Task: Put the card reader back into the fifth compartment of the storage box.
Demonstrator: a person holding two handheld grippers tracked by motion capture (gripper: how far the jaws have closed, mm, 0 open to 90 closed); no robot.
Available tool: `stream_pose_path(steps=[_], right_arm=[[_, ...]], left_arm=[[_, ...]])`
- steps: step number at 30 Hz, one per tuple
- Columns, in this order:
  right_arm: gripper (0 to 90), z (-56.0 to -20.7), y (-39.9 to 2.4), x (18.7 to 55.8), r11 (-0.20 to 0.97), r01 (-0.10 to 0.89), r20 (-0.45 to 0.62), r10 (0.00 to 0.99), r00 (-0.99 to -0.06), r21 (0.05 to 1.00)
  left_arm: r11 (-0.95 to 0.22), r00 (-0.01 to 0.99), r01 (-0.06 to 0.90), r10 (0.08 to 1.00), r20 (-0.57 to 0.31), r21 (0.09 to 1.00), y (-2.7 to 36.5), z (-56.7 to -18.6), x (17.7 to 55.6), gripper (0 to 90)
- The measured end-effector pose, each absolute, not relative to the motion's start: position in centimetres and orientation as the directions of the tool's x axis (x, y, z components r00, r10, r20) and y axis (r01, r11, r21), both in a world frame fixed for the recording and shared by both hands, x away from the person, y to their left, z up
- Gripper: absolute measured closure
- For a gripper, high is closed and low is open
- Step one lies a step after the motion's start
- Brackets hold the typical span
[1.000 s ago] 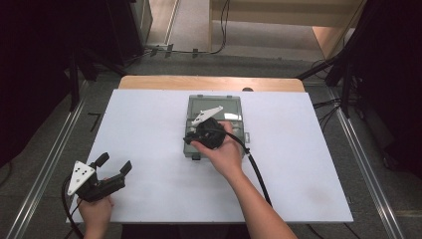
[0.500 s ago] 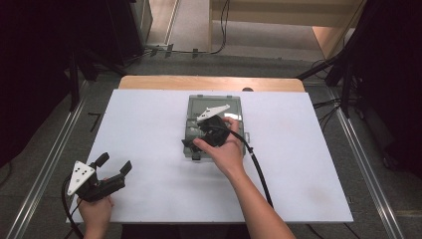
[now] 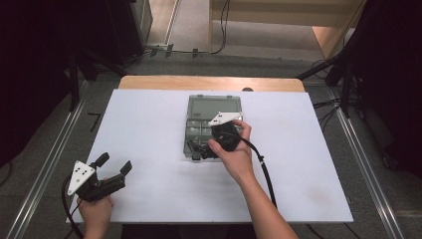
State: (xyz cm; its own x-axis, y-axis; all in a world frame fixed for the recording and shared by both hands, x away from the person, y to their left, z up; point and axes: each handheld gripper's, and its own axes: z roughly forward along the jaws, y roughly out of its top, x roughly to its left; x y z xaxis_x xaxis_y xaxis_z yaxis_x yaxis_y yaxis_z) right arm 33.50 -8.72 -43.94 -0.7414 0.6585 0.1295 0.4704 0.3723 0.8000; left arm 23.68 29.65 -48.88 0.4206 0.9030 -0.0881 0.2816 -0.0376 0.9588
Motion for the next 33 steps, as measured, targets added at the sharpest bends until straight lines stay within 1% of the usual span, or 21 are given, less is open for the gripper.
stream_pose_path(steps=[13, 33], right_arm=[[0.0, -44.8, -12.0, 31.9, 0.340, 0.495, 0.138, 0.699, -0.702, 0.799], [0.0, -45.3, -16.4, 28.8, 0.301, 0.497, 0.122, 0.748, -0.652, 0.814]], left_arm=[[-0.038, 0.420, 0.282, 0.903, -0.088, 0.959, 29.6, -48.9, 23.7, 13.6], [-0.046, 0.419, 0.282, 0.904, -0.080, 0.958, 29.5, -48.9, 23.7, 13.6]])
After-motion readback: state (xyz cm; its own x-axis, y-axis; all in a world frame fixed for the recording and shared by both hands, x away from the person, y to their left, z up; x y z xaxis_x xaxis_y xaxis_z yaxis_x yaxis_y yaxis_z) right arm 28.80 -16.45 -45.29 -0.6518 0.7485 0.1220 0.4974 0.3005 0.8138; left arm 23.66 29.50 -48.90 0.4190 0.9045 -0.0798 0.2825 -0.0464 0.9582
